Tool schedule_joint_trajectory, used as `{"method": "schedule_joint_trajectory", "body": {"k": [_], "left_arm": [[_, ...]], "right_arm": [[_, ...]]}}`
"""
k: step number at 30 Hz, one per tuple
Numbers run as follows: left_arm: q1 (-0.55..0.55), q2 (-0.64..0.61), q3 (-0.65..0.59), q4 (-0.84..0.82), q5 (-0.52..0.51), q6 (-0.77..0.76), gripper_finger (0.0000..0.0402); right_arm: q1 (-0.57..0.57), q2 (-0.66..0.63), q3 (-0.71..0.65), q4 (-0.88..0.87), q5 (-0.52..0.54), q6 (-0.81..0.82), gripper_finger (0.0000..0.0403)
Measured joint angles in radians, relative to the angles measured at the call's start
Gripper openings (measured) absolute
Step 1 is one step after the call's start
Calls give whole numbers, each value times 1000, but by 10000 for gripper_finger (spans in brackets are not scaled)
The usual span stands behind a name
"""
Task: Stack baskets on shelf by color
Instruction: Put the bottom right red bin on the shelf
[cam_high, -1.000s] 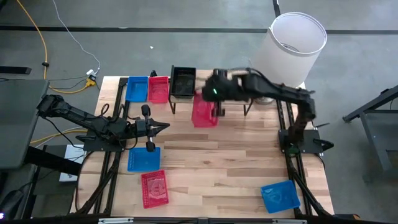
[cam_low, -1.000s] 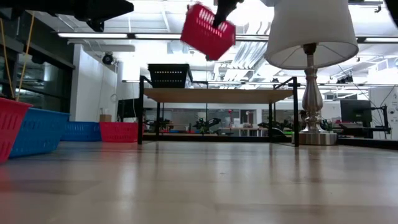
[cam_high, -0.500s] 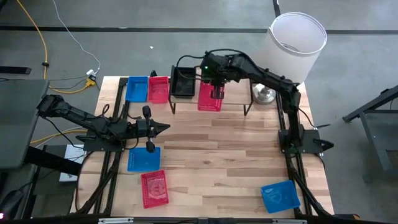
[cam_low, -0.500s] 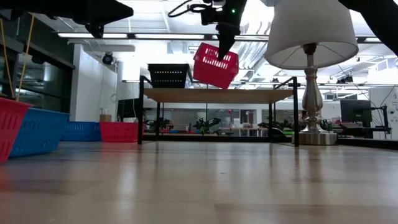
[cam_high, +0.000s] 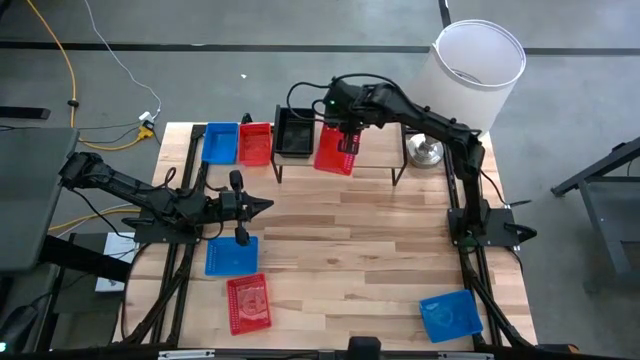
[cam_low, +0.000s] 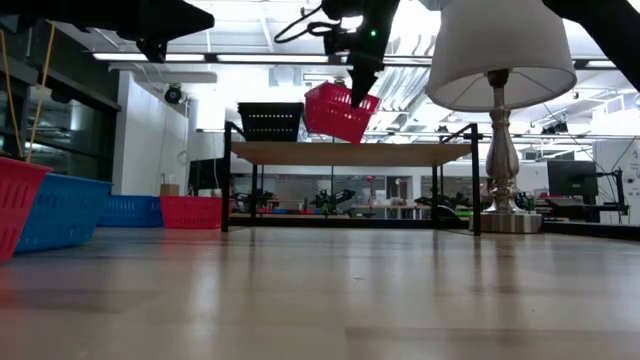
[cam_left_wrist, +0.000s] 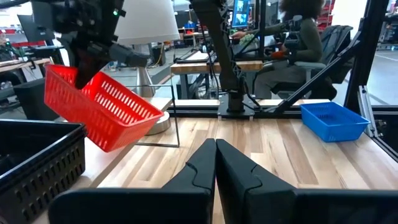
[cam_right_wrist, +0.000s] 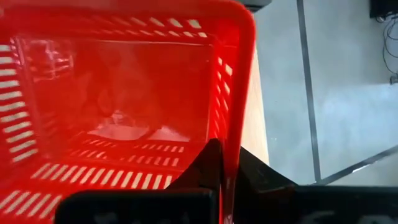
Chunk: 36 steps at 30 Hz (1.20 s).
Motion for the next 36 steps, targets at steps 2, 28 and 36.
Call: {"method": "schedule_joint_trajectory", "body": {"k": [2,28,36], "left_arm": [[0,0,0,0,0,0,0],[0,0,0,-7,0,8,0],[0,0,0,-15,-4,9,0]], "right_arm": [[-4,0,-5,8,5,-1,0],[-6,-1,24,72,100,-34,129],[19,-70,63,-161,121,45,104]]}}
